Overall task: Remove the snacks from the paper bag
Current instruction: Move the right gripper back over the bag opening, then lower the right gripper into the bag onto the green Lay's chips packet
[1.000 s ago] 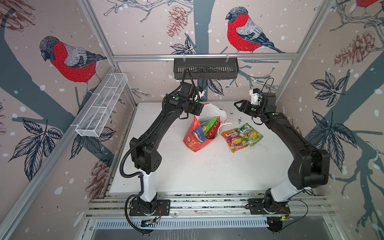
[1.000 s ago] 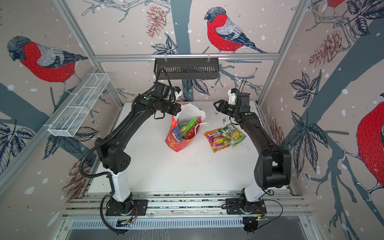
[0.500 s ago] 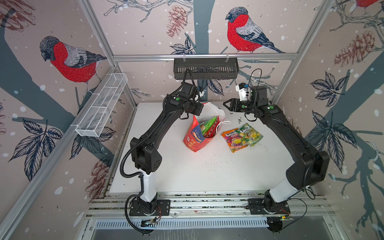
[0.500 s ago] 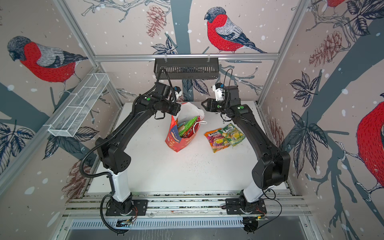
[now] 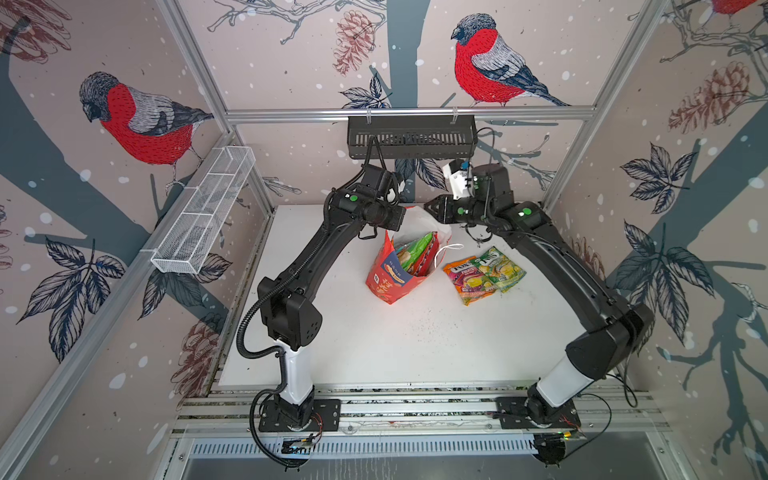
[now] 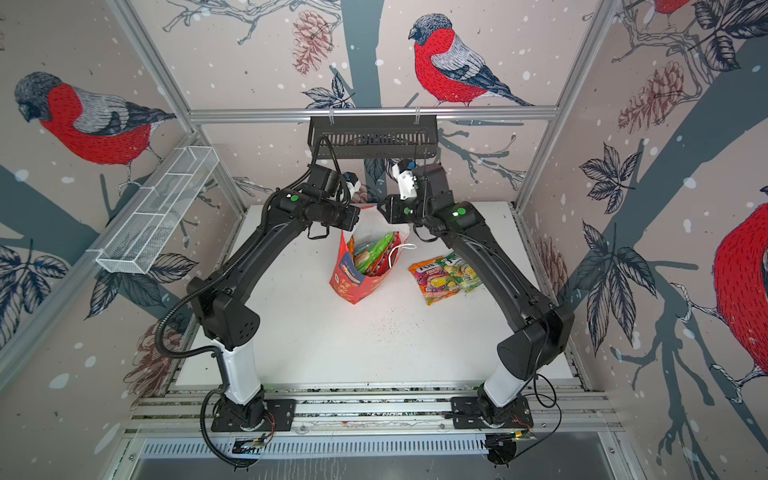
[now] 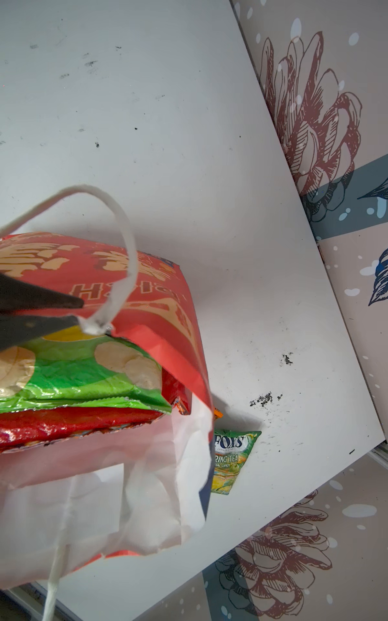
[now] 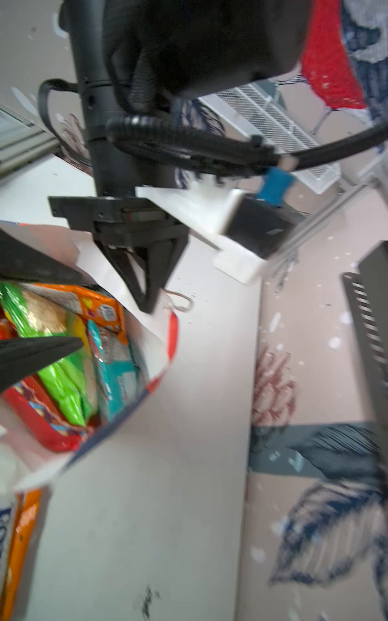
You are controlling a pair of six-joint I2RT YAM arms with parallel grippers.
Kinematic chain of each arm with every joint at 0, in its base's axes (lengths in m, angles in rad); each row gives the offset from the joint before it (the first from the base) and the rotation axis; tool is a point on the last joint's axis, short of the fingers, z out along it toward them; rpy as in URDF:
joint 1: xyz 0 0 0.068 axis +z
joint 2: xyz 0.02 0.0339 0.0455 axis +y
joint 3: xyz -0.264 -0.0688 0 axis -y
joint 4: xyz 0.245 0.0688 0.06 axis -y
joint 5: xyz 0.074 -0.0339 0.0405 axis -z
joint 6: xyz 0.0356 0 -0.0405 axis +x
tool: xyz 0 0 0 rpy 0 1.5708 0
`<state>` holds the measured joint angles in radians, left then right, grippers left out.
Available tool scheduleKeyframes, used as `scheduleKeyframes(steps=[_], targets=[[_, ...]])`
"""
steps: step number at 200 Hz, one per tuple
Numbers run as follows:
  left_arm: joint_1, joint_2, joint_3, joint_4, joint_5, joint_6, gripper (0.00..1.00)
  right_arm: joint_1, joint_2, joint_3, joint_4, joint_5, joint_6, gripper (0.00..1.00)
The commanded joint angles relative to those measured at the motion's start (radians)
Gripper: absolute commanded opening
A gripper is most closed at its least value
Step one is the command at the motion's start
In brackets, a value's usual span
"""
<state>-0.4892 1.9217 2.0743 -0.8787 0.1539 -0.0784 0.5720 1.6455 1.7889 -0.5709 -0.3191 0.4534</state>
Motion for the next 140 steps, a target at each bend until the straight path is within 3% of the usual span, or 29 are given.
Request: scheduleKeyframes(steps=[1, 67, 140], targets=[[-0.004, -0.023, 0.001, 0.089, 0.001, -0.017, 0.00, 0.050, -0.002, -0.041, -0.042, 0.020, 0.081, 0.29], [-0.045, -0.034, 0.002, 0.075, -0.024, -0.026, 0.00, 0.127, -0.005, -0.155, -0.060, 0.176, 0.216, 0.28], [-0.054, -0.071, -0.059, 0.097, -0.020, -0.032, 0.00, 0.146, 0.062, -0.137, -0.164, 0.312, 0.277, 0.30]])
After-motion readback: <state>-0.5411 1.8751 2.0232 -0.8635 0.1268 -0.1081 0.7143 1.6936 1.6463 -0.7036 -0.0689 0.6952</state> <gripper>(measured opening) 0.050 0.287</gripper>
